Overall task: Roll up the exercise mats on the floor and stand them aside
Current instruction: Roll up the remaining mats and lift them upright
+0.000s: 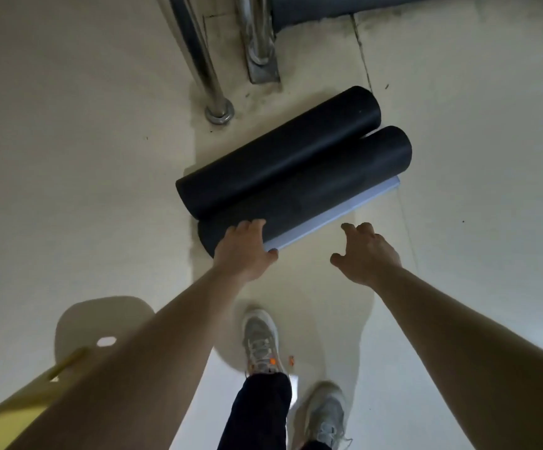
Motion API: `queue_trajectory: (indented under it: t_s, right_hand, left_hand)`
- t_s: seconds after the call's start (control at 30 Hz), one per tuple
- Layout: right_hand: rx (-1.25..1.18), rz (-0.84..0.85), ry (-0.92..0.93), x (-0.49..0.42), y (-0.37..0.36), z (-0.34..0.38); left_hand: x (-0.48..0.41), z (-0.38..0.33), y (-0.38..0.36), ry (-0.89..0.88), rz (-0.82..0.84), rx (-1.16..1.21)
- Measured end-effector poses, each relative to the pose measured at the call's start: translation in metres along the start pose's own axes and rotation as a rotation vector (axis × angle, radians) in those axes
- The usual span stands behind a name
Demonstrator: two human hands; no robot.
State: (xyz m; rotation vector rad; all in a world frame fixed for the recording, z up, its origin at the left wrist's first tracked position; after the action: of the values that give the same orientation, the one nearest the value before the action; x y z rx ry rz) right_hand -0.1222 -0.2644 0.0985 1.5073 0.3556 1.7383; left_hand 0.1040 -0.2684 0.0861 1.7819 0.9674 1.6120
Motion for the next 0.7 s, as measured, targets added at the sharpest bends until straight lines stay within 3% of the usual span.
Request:
queue_trajectory:
  t_s: [0.17, 0.33, 0.43, 0.53, 0.63, 0.7]
  right_hand:
    - [0.052, -0.074, 0.072, -0.106, 0.009, 0.003]
    - [0.076, -0.232, 0.120, -0.212, 0.030, 0.005]
    - [0.082, -0.303, 0.057, -0.249, 0.038, -0.014]
    - [0.065, -0.402, -0.032, -0.270, 0.051, -0.047]
    - [-0.050, -0.439, -0.112, -0.281, 0.065, -0.077]
    - [-0.097, -0.449, -0.134, -0.285, 0.078, -0.091]
  left_hand:
    - [-0.110, -0.007, -0.018, -0.051, -0.091, -0.017]
    - [-0.177, -0.006, -0.063, 0.020, -0.177, 0.028]
    - [-0.176, 0.000, -0.083, 0.117, -0.355, 0.110]
    - [-0.160, 0.018, -0.089, 0.358, -0.489, 0.153]
    - [-0.144, 0.049, -0.101, 0.799, -0.322, 0.316]
    - [-0.134, 0.060, -0.103, 0.976, -0.286, 0.438]
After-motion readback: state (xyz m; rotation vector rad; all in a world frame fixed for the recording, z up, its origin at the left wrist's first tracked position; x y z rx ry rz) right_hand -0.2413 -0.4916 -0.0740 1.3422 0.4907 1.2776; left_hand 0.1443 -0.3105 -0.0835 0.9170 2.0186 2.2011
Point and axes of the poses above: each hand's wrist, its own x-axis away from the middle knuckle, its own y-axis out of the back of the hand, z = x × y, the point moved 5 cm from there along -x, towards the middle knuckle, and after that the axes turned 11 degrees about -x, right-handed, at the moved point
